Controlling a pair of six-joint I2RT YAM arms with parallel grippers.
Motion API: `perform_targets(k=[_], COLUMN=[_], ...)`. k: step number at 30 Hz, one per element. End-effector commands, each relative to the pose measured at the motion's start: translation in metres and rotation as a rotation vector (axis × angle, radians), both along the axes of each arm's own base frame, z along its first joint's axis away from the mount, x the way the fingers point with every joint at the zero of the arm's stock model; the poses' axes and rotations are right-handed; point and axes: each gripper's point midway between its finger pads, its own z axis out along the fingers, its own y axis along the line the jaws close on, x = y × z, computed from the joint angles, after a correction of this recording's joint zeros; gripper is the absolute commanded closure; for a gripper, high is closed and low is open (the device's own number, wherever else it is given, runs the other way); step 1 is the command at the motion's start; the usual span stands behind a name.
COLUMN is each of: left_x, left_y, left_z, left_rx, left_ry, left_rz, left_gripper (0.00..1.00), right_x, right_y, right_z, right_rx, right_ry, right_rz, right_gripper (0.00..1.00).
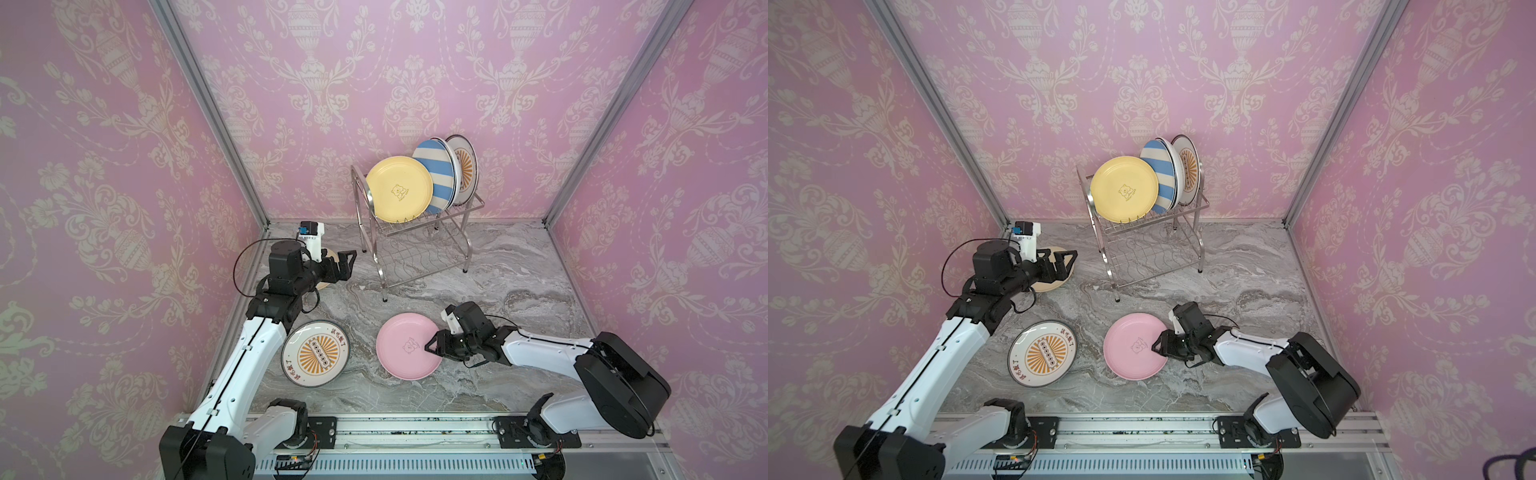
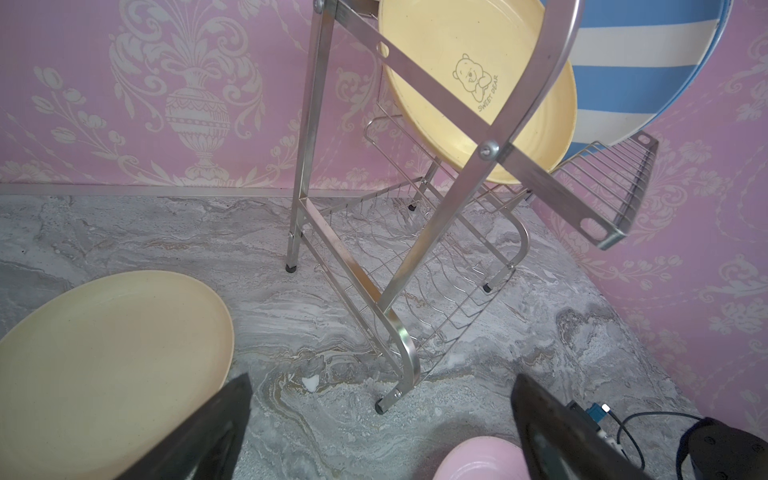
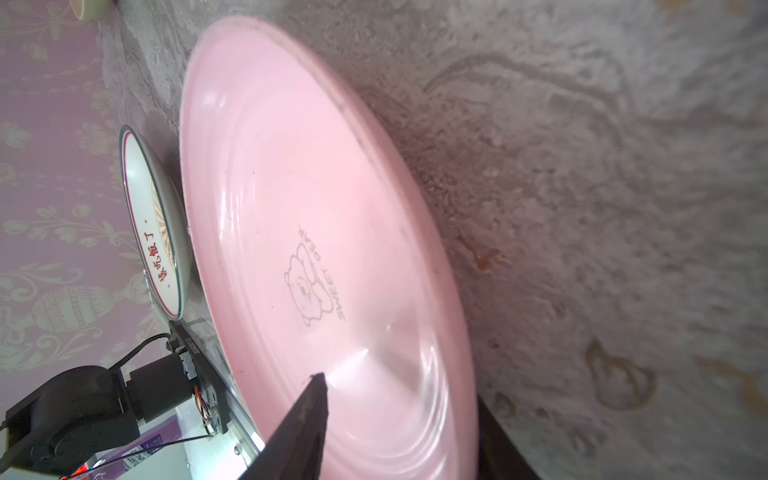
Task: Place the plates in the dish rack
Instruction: 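Open the right gripper off the pink plate and move it back to the rack, then grasp the yellow bear plate's rim in the rack with the right gripper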
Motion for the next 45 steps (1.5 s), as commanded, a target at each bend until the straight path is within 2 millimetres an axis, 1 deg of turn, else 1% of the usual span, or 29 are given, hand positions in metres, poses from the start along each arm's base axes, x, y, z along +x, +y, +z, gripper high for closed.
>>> perform_targets(k=[1, 3, 5, 7, 9, 10, 12, 15, 16, 17, 20, 21, 23, 25, 26, 29, 31, 33, 37, 40, 45], left_x=[0.002, 0.003, 0.004, 0.005, 0.006, 0.007, 0.008, 0.011, 0.012, 0.015, 0.021, 0.023, 0.027, 0.029, 0.03, 0.036, 0.042, 0.049, 0.063, 0.071, 0.076], left_y=[-0.001, -0.001, 0.0, 0.0, 0.0, 0.0, 0.0, 0.0, 0.0, 0.0, -0.002, -0.002, -0.005, -0.008, -0.009, -0.01, -0.011, -0.014, -0.022, -0.025, -0.026], left_z=[0.004, 0.006, 0.007, 0.01, 0.012, 0.013, 0.015, 0.019, 0.021, 0.022, 0.027, 0.031, 0.034, 0.038, 0.039, 0.043, 0.047, 0.056, 0.078, 0.086, 0.088], left_rx=[-0.008, -0.004, 0.002, 0.009, 0.013, 0.014, 0.018, 0.022, 0.022, 0.021, 0.015, 0.012, 0.001, -0.007, -0.01, -0.015, -0.027, -0.051, -0.096, -0.105, -0.099], left_ry=[-0.022, -0.027, -0.033, -0.04, -0.045, -0.047, -0.056, -0.066, -0.071, -0.077, -0.094, -0.102, -0.114, -0.126, -0.129, -0.153, -0.173, -0.202, -0.264, -0.287, -0.296], left_rz=[-0.014, -0.012, -0.01, -0.011, -0.01, -0.011, -0.012, -0.012, -0.011, -0.01, -0.019, -0.018, -0.029, -0.044, -0.048, -0.051, -0.049, -0.058, -0.091, -0.106, -0.107], left_gripper=[0.01, 0.01, 0.01, 0.01, 0.01, 0.01, 0.01, 0.01, 0.01, 0.01, 0.01, 0.01, 0.01, 0.01, 0.01, 0.01, 0.01, 0.01, 0.01, 0.01, 0.01], right_x=[0.002, 0.003, 0.002, 0.001, 0.002, 0.004, 0.006, 0.024, 0.04, 0.052, 0.087, 0.097, 0.122, 0.144, 0.155, 0.186, 0.207, 0.226, 0.261, 0.277, 0.289], right_y=[-0.007, -0.014, -0.026, -0.043, -0.056, -0.06, -0.064, -0.058, -0.051, -0.047, -0.033, -0.028, -0.018, -0.008, -0.004, 0.004, 0.013, 0.019, 0.02, 0.014, 0.012], right_z=[0.009, 0.016, 0.024, 0.035, 0.052, 0.062, 0.083, 0.133, 0.165, 0.192, 0.261, 0.28, 0.317, 0.342, 0.349, 0.356, 0.351, 0.347, 0.342, 0.338, 0.329], right_rx=[-0.081, -0.138, -0.221, -0.323, -0.399, -0.428, -0.465, -0.453, -0.428, -0.411, -0.358, -0.338, -0.292, -0.264, -0.271, -0.309, -0.294, -0.269, -0.238, -0.25, -0.284], right_ry=[-0.026, -0.029, -0.03, -0.033, -0.044, -0.049, -0.071, -0.169, -0.25, -0.321, -0.509, -0.566, -0.669, -0.729, -0.745, -0.75, -0.736, -0.723, -0.719, -0.716, -0.719], right_rz=[0.028, 0.037, 0.047, 0.054, 0.057, 0.052, 0.077, 0.078, 0.059, 0.044, -0.009, -0.025, -0.067, -0.092, -0.104, -0.125, -0.132, -0.144, -0.175, -0.205, -0.231], right_gripper=[0.45, 0.4, 0.35, 0.32, 0.3, 0.27, 0.24, 0.24, 0.24, 0.23, 0.23, 0.23, 0.22, 0.23, 0.23, 0.23, 0.23, 0.23, 0.23, 0.23, 0.24])
